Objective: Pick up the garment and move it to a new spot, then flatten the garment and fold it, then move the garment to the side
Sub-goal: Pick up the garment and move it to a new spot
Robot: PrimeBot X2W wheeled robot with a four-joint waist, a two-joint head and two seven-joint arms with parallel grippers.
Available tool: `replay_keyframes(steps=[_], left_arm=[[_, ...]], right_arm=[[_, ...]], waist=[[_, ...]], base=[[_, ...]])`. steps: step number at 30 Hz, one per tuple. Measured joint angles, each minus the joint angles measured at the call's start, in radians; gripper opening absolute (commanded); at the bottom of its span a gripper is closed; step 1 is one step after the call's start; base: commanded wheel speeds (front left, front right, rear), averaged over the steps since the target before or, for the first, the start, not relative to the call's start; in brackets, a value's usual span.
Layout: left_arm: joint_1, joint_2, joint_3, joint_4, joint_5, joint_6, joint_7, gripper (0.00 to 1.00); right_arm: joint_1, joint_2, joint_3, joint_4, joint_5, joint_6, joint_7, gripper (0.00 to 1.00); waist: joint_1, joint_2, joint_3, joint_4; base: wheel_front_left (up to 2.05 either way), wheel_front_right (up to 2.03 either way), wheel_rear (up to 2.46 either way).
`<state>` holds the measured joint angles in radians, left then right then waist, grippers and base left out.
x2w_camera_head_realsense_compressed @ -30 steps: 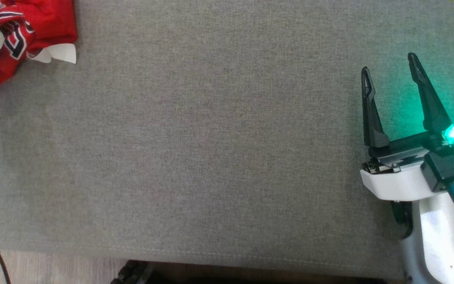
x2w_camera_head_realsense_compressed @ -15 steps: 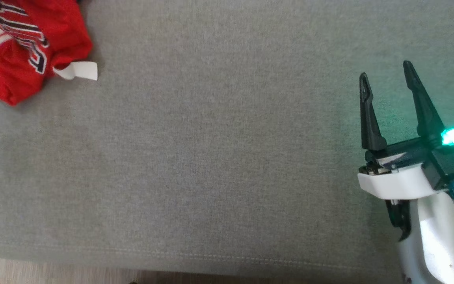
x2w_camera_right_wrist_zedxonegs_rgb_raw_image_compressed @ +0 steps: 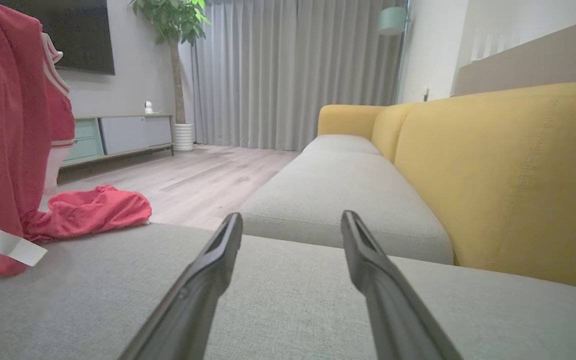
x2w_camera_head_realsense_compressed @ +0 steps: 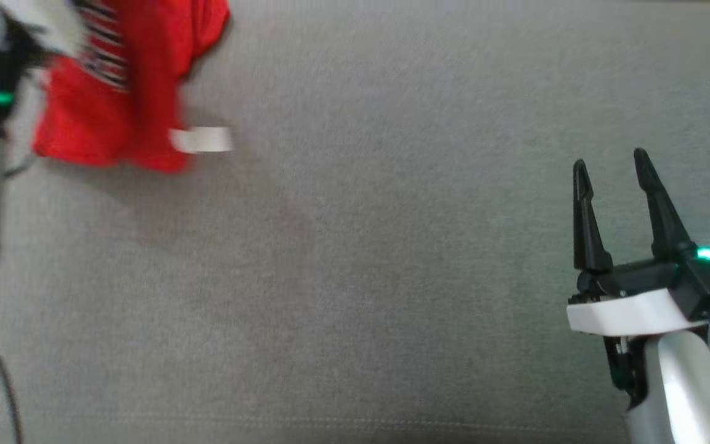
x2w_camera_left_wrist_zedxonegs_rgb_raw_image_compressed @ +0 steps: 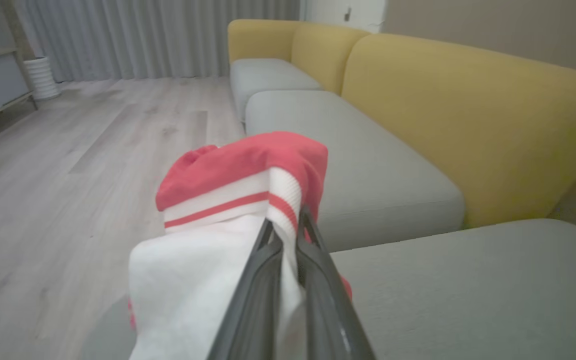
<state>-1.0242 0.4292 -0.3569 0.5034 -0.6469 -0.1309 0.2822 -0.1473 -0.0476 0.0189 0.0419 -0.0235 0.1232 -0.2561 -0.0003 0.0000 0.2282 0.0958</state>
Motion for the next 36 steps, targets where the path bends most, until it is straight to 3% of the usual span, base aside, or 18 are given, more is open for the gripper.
replay_keyframes(steps=[6, 12, 16, 20, 28, 36], left_arm=[[0.018, -0.081, -0.108, -0.118, -0.066, 0.0, 0.043, 0.0], [0.018, -0.187, -0.154, -0.184, -0.132, 0.0, 0.041, 0.0], [0.019, -0.307, -0.161, -0.18, -0.172, 0.002, -0.034, 0.0], [0.069, -0.371, -0.175, -0.121, -0.2, 0.005, -0.115, 0.0], [0.311, -0.365, -0.203, 0.125, -0.17, 0.021, -0.311, 0.0], [0.36, -0.335, -0.17, 0.335, -0.146, 0.043, -0.487, 0.0]], right_arm=[[0.04, 0.001, -0.008, 0.013, 0.031, 0.0, 0.0, 1.0], [0.059, 0.001, -0.009, 0.021, 0.058, 0.0, 0.0, 1.0], [0.059, 0.001, -0.014, 0.021, 0.069, 0.0, 0.0, 1.0], [0.058, 0.001, -0.017, 0.02, 0.078, 0.0, 0.0, 1.0], [0.052, 0.001, -0.021, 0.018, 0.088, 0.0, 0.0, 1.0], [0.027, 0.001, -0.033, 0.017, 0.086, 0.0, 0.0, 1.0]], waist=[[0.0, 0.0, -0.089, -0.044], [0.0002, 0.0, -0.134, -0.121], [0.0002, 0.0, -0.14, -0.184], [0.0003, 0.0, -0.116, -0.215], [0.0005, 0.0, -0.041, -0.242], [0.0005, 0.0, 0.011, -0.219]], base=[[0.0, 0.0, 0.0], [0.0, 0.0, 0.0], [0.0, 0.0, 0.0], [0.0, 0.0, 0.0], [0.0, 0.0, 0.0], [0.0, 0.0, 0.0]])
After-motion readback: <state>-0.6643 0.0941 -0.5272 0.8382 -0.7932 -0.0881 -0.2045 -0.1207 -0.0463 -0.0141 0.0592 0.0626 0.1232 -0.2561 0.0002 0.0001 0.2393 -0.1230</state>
